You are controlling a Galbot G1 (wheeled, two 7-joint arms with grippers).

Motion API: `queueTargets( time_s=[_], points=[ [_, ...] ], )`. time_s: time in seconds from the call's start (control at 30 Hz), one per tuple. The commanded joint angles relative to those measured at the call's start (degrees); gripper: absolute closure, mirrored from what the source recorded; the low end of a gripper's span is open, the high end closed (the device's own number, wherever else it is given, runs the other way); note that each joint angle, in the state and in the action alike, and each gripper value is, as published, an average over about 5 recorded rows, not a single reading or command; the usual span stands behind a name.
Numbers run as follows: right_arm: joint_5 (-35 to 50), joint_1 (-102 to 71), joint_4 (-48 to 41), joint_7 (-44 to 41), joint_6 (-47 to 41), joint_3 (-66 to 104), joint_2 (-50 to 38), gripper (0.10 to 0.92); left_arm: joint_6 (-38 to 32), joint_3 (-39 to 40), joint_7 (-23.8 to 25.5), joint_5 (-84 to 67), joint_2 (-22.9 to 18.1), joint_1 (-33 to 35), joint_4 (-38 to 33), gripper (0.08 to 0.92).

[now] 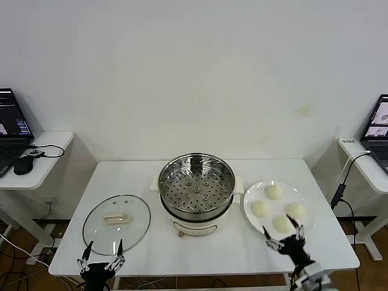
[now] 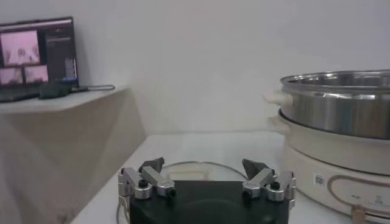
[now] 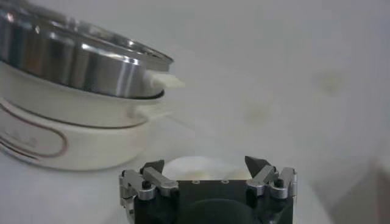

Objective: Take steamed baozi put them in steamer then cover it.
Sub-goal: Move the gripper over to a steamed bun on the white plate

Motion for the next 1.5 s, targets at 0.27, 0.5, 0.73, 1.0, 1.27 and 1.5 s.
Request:
queueTargets(
  time_s=[0.27,0.5,0.73,1.0,1.27,1.5],
  points=[
    [-21.7,47.5,-24.7,-27.9,-0.9,-24.8,-28.5,0.202,1.6,-0.9,0.6,3.4,0.2,-0.5,-0.3,0.177],
    [-19.3,67.7,-35.1,-41.6,1.3,-46.9,-30.1,0.203,2.4,-1.2,0.3,3.3,0.2,-1.3,-0.3,0.177],
    [-15.4,78.2,-44.8,-46.0,1.5,-60.3,-25.4,0.203,2.8,-2.1,0.1,2.8,0.6,-2.2,0.1,0.177],
    [-14.4,79.6,-51.4,-46.3,-0.7,-64.4,-18.9,0.203,3.3,-2.7,0.0,1.9,0.8,-3.3,0.4,0.177],
    [-15.5,79.7,-57.6,-46.3,-1.3,-64.6,-12.7,0.203,3.4,-3.3,0.0,1.8,1.2,-3.6,0.7,0.177],
    [-16.5,79.8,-61.3,-46.0,-1.5,-64.7,-9.3,0.203,3.2,-3.7,0.0,1.8,1.3,-3.6,1.2,0.177]
  ],
)
